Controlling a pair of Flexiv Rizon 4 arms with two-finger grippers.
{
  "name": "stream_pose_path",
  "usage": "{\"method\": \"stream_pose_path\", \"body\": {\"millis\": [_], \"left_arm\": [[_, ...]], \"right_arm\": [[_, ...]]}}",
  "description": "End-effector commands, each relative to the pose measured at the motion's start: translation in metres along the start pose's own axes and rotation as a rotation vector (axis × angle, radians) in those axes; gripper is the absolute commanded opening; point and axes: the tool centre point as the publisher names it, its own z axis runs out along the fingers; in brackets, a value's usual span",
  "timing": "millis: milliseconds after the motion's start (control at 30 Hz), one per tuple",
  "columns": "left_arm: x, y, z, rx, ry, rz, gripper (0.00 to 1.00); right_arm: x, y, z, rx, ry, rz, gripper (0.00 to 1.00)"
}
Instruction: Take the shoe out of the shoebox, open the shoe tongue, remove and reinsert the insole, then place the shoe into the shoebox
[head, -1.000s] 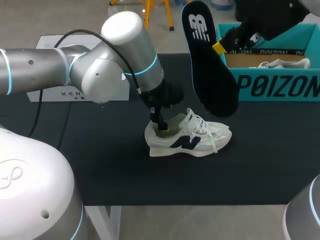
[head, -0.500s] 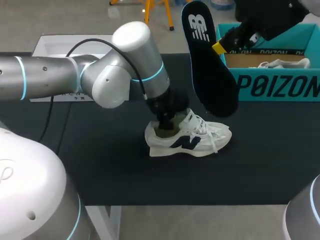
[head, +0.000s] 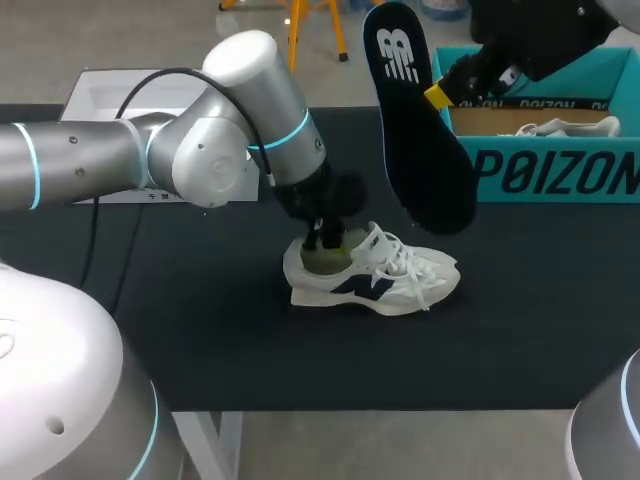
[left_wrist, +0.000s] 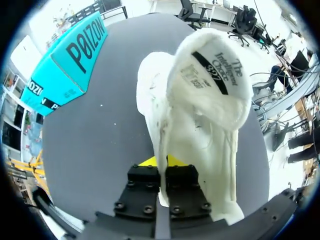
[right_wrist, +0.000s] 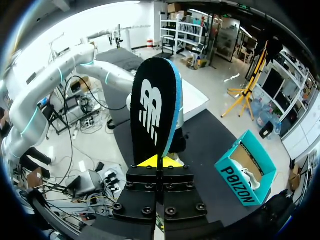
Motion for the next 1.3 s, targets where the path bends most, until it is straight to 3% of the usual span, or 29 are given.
{"method": "stream_pose_path", "body": {"millis": [33,100,133,200,233,300,333,367,567,800,933,1000,1300], "left_arm": [[-0.017,-0.001,-0.012,0.089,0.125,0.152,0.0],[-0.024,-0.002,-0.018,-0.005,0.102,0.192,0.0],[-0.026,-0.005,-0.022,0.057,0.177,0.259,0.0],[-0.031,-0.008,-0.027,-0.003,0.191,0.331,0.0],[-0.031,-0.011,-0.029,0.031,0.247,0.398,0.0],[-0.033,-0.014,-0.031,-0.025,0.254,0.484,0.0],[-0.031,-0.018,-0.032,0.04,0.315,0.529,0.0],[-0.029,-0.022,-0.033,0.042,0.327,0.588,0.0],[-0.013,-0.043,-0.024,-0.008,0.441,0.852,0.0],[-0.01,-0.043,-0.009,-0.092,0.54,1.082,0.0],[-0.007,-0.043,-0.001,-0.091,0.589,1.159,0.0],[-0.008,-0.045,0.006,-0.137,0.608,1.202,0.0],[-0.013,-0.062,0.025,-0.139,0.641,1.299,0.0]], "right_arm": [[0.0,0.002,0.001,0.004,0.0,0.002,0.0],[0.0,0.002,0.001,0.004,0.0,0.002,0.0],[0.0,0.002,0.001,0.004,0.0,0.002,0.0],[0.0,0.002,0.001,0.004,0.0,0.002,0.0],[0.0,0.002,0.001,0.004,0.0,0.002,0.0],[0.0,0.002,0.001,0.004,0.0,0.002,0.0],[0.0,0.002,0.001,0.004,0.0,0.002,0.0],[0.0,0.002,0.001,0.004,0.0,0.002,0.0],[0.0,0.002,0.001,0.004,0.0,0.002,0.0],[0.0,0.002,0.001,0.004,0.0,0.002,0.0],[0.0,0.002,0.001,0.004,0.0,0.002,0.0],[0.0,0.002,0.001,0.004,0.0,0.002,0.0],[0.0,0.002,0.001,0.004,0.0,0.002,0.0]]}}
